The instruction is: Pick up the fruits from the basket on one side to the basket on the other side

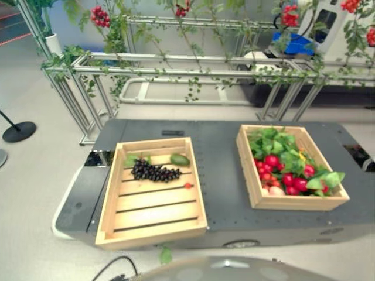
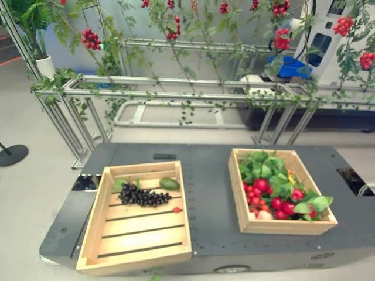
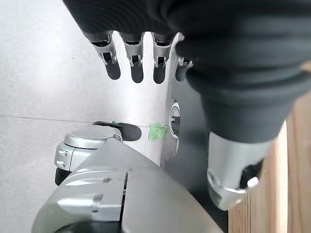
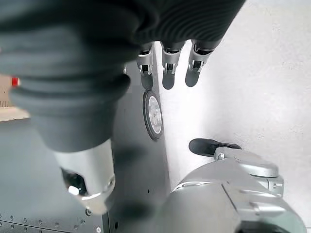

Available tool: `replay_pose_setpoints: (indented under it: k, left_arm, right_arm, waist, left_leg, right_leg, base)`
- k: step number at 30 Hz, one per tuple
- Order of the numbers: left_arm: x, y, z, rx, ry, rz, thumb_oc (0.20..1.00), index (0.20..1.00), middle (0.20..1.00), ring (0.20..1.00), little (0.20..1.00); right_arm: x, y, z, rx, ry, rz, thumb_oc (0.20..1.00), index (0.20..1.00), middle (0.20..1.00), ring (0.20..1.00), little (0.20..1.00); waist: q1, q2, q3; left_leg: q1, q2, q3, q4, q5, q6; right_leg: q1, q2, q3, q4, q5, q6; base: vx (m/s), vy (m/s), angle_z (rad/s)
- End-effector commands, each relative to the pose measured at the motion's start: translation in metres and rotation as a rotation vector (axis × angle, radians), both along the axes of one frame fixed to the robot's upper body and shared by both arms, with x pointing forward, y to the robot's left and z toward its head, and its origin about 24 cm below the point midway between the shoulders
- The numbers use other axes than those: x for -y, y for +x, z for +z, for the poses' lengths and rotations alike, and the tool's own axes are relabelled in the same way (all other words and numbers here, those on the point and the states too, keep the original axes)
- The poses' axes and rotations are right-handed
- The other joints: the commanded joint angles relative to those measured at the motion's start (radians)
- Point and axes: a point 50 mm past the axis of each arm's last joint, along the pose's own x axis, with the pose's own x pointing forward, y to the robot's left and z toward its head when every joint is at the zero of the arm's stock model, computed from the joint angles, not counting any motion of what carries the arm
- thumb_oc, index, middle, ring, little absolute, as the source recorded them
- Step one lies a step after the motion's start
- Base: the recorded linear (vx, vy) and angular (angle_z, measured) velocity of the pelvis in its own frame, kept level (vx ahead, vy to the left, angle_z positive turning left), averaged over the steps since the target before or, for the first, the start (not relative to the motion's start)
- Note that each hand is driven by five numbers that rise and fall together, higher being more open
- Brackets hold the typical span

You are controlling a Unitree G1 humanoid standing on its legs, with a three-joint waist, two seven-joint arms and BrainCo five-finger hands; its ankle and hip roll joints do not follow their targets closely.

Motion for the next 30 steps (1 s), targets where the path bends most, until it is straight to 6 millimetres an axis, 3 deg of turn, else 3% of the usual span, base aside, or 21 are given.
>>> replay_pose_setpoints:
  k: [1, 9, 30]
  left_arm:
    - [-0.005, 0.021, 0.002, 0.044, 0.027, -0.044, 1.000, 1.000, 1.000, 1.000, 1.000]
    - [-0.003, 0.017, 0.002, 0.031, 0.017, -0.035, 1.000, 1.000, 1.000, 1.000, 1.000]
    - [0.005, 0.013, -0.001, 0.001, -0.009, -0.053, 1.000, 1.000, 1.000, 1.000, 1.000]
  right_arm:
    - [-0.001, 0.031, 0.004, 0.083, -0.001, 0.024, 1.000, 1.000, 1.000, 1.000, 1.000]
    - [0.003, 0.009, -0.001, -0.017, -0.009, -0.035, 1.000, 1.000, 1.000, 1.000, 1.000]
    - [0.017, 0.000, 0.001, -0.069, -0.053, -0.072, 1.000, 1.000, 1.000, 1.000, 1.000]
  waist:
    - [0.003, -0.012, 0.028]
    - [0.009, -0.009, 0.023]
    - [0.009, 0.005, 0.008]
  left_leg:
    - [0.007, -0.030, 0.055, 0.006, -0.070, 0.014]
    - [0.005, -0.031, 0.049, 0.006, -0.070, 0.016]
    - [0.007, -0.039, 0.046, 0.006, -0.071, 0.018]
  right_leg:
    - [0.016, -0.016, -0.014, 0.012, -0.045, 0.062]
    - [0.019, -0.018, -0.020, 0.011, -0.048, 0.064]
    - [0.024, -0.024, -0.027, 0.009, -0.045, 0.066]
  base:
    - [-0.23, 0.361, -1.18]
    - [0.00, 0.000, 0.00]
    - [0.00, 0.000, 0.00]
